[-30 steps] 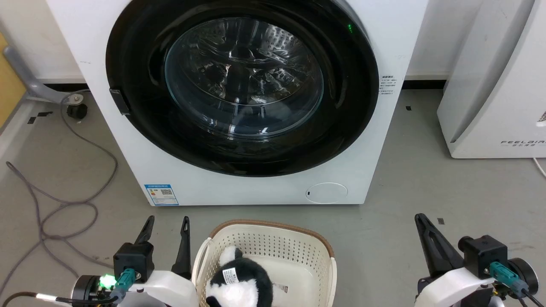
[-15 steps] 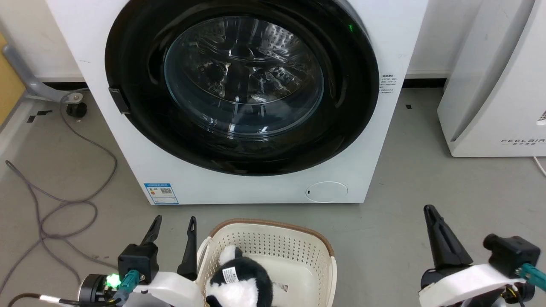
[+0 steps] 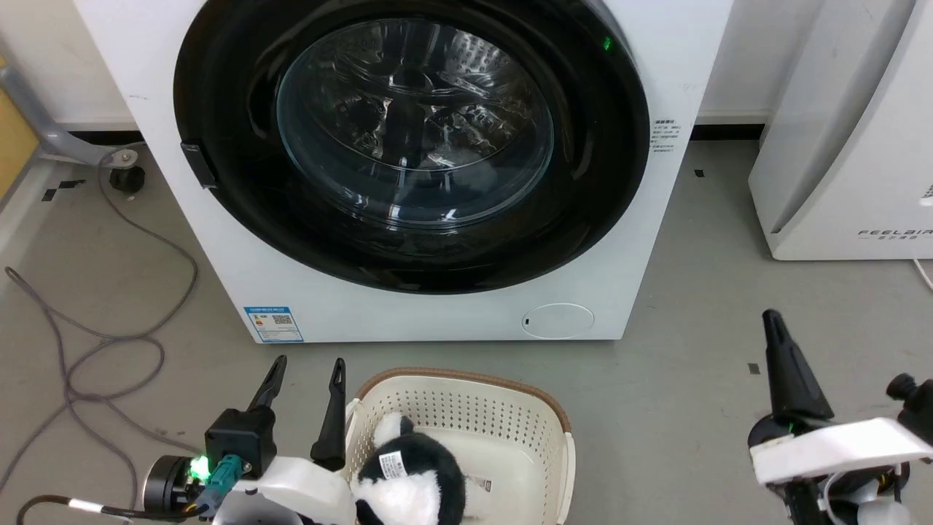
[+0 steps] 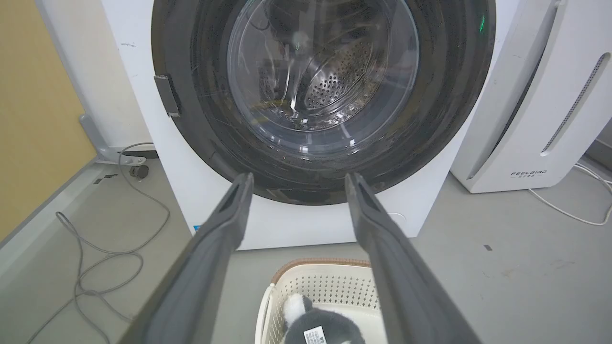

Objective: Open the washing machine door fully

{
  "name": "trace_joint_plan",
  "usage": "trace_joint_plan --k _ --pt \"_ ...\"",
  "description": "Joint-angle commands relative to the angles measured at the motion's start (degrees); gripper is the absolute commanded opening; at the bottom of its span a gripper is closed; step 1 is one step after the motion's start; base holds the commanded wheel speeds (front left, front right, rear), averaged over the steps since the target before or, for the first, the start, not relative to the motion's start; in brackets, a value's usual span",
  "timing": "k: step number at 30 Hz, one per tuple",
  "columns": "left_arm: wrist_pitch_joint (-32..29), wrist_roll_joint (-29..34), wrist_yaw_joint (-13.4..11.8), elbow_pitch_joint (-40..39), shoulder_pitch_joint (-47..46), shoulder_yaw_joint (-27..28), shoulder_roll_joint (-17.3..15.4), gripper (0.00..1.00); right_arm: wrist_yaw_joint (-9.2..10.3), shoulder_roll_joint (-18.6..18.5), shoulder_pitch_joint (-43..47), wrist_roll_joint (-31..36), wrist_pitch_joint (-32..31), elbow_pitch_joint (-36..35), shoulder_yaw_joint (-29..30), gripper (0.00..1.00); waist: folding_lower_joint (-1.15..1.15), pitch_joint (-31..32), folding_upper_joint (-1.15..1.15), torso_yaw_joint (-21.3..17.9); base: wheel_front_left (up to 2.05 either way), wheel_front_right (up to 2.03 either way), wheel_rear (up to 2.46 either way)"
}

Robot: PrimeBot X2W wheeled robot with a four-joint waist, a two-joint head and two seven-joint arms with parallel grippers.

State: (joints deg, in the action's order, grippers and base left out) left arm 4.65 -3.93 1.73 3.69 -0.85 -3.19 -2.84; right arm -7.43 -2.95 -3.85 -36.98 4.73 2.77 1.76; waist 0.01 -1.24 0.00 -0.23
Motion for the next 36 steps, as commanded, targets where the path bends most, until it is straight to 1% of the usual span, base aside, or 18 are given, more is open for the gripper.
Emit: trace_joint_plan --k 1,5,9,13,25,30,36 --pt "0.56 -0.59 0.18 0.21 -1.06 -0.26 -0.03 1.0 -0.03 0.03 -1.08 -1.95 0.49 0.39 0.34 0.0 -0.01 -0.09 0.0 0.06 0.0 0.0 0.0" --pt "1.04 -0.9 0.42 0.27 -1.54 -0.5 -0.03 1.0 -0.03 0.03 -3.77 -6.41 0.97 1.88 1.1 0.0 -0.01 -0.53 0.0 0.25 0.0 0.0 0.0" --pt "1.52 -1.14 0.62 0.24 -2.02 -0.56 -0.03 1.0 -0.03 -0.04 -6.69 -9.26 1.45 3.1 1.75 0.0 -0.01 -1.1 0.0 0.46 0.0 0.0 0.0" --pt "2.0 -1.36 0.85 0.23 -2.63 -0.59 -0.09 1.0 -0.03 -1.18 -10.24 -13.12 1.63 5.71 1.93 0.0 -0.01 -1.88 0.0 0.75 0.0 0.0 0.0" --pt "3.44 -2.22 1.61 0.51 -5.05 -0.77 -0.15 1.0 -0.04 -8.62 -23.63 -26.48 0.48 16.28 1.89 0.0 -0.01 -5.38 0.0 2.41 0.0 0.0 0.0" --pt "4.04 -2.59 1.98 0.51 -6.25 -0.74 -0.18 1.0 -0.04 -11.67 -30.55 -32.46 -1.42 21.19 -0.28 0.0 -0.01 -7.22 0.0 2.95 0.0 0.0 0.0" --pt "4.76 -2.97 2.46 0.66 -7.77 -0.96 -0.18 1.0 -0.04 -15.13 -39.25 -38.79 -4.39 27.74 -4.79 0.0 -0.01 -8.81 0.0 3.6 0.0 0.0 0.0"
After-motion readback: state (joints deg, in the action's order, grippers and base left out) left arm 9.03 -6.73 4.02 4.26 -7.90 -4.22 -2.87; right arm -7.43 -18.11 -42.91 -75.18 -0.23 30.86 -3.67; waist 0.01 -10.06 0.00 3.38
